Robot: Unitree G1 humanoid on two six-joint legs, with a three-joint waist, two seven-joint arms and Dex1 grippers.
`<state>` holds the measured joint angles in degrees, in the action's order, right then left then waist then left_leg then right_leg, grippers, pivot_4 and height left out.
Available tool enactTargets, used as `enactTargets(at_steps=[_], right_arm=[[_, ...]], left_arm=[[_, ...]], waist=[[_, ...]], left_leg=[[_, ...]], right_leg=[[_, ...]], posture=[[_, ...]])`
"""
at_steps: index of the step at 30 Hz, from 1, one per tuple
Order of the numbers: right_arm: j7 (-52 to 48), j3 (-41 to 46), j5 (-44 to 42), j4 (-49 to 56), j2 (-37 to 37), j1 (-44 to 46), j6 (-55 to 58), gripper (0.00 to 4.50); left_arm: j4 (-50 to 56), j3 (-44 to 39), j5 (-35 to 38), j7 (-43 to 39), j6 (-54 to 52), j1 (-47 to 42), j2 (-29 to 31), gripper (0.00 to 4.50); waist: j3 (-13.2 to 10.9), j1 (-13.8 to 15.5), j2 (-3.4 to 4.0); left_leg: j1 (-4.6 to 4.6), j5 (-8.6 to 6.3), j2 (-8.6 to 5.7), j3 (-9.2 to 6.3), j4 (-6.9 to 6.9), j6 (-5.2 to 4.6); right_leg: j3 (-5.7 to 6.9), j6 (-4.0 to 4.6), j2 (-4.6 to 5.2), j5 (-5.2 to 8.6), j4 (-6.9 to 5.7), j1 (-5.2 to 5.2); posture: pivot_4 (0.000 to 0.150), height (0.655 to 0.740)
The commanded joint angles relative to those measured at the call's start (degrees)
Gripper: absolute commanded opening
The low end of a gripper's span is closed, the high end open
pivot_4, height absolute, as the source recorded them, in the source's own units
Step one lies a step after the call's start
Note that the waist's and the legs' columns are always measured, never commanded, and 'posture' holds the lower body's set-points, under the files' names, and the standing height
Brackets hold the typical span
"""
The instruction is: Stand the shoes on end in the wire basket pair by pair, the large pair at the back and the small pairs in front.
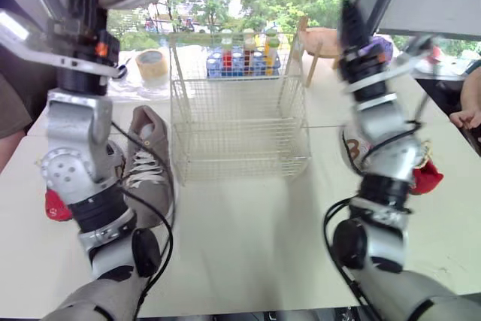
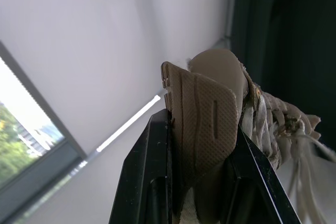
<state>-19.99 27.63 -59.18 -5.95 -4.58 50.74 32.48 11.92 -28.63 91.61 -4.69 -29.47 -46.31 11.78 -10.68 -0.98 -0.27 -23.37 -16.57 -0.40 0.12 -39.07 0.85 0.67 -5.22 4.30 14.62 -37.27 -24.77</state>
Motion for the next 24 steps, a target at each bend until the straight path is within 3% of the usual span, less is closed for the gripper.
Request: enactTargets(at_steps=[1,8,24], right_arm=[[0.4,-3.8,-3.0,6.9,1.9,2.6,0.6,4.47],[1.0,-9.2,-4.6,9.6,6.0,4.1,0.3,4.47],[-0.3,-10.8,-7.3,11.3,4.6,6.0,0.9,4.47]], left_arm=[[0.3,1.2,-0.7,-2.1,1.5,-1.6,0.2,0.43],[0.4,3.5,-1.3,-3.1,1.7,1.0,-1.5,0.43],[1.9,7.3,-6.4,-2.6,2.2,7.9,-2.8,0.43]], waist=[[0.0,0.1,0.00],[0.0,0.3,-0.03],[0.0,0.3,-0.04]], left_leg=[[0.00,-0.01,0.01,-0.03,0.00,-0.01],[0.00,-0.15,0.01,-0.14,-0.05,-0.28],[-0.01,-0.16,0.04,-0.19,-0.04,-0.29]], right_leg=[[-0.01,0.00,-0.08,0.00,0.00,0.00],[-0.04,-0.03,-0.19,-0.02,0.08,0.10],[-0.05,-0.03,-0.25,-0.02,0.10,0.10]], posture=[[0.150,0.7400],[0.150,0.7400],[0.150,0.7400]])
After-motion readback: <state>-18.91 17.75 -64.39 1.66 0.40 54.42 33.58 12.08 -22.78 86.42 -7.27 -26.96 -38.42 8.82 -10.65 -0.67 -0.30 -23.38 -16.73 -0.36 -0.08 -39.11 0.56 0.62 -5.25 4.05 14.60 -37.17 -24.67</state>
